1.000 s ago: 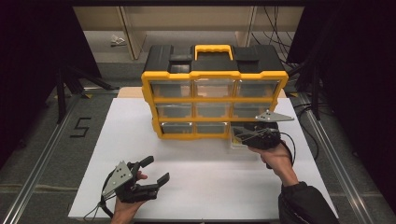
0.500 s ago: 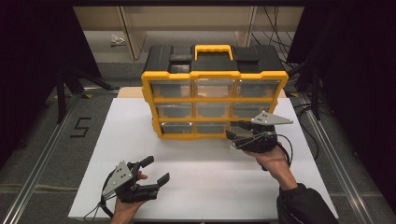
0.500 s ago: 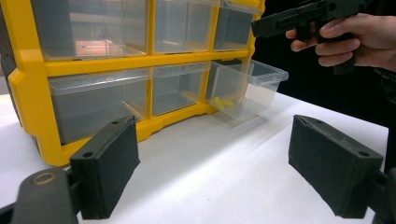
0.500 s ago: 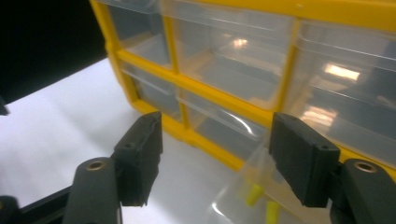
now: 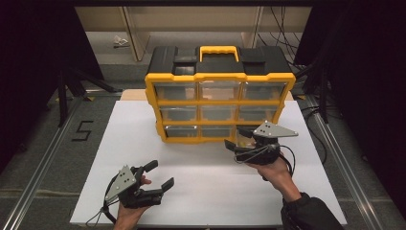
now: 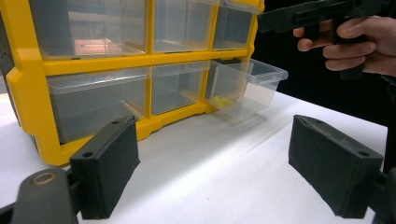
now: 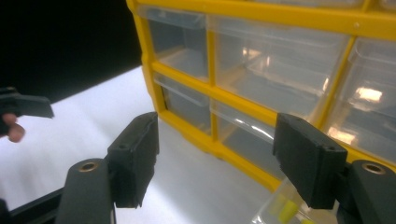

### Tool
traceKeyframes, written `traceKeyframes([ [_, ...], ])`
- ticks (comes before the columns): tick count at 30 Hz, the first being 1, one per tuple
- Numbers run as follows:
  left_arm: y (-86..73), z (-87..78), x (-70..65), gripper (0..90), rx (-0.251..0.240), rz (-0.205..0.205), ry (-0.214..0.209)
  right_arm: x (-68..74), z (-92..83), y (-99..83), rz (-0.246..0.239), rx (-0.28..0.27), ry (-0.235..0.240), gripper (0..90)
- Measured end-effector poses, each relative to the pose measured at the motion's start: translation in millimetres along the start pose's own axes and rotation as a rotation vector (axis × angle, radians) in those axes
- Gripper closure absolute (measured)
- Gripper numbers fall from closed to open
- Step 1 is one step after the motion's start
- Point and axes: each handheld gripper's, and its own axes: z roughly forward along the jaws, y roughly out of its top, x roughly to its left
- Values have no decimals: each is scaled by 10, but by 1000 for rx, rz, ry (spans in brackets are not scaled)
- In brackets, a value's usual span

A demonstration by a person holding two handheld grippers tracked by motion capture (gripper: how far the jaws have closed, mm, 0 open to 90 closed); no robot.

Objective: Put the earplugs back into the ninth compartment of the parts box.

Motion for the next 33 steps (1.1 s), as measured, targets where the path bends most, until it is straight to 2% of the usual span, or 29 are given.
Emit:
traceKeyframes([
  [10, 0, 1, -2, 156, 2, 2, -1, 91, -45, -58, -10, -35, 22, 313],
  [15, -1, 4, -3, 156, 4, 2, -4, 123, -100, -106, -5, -70, 29, 312],
  [26, 1, 2, -5, 156, 5, 2, -6, 153, -250, -300, 3, -117, 23, 302],
  [33, 1, 2, -11, 156, 6, 3, -10, 107, -367, -478, 50, -141, 10, 294],
])
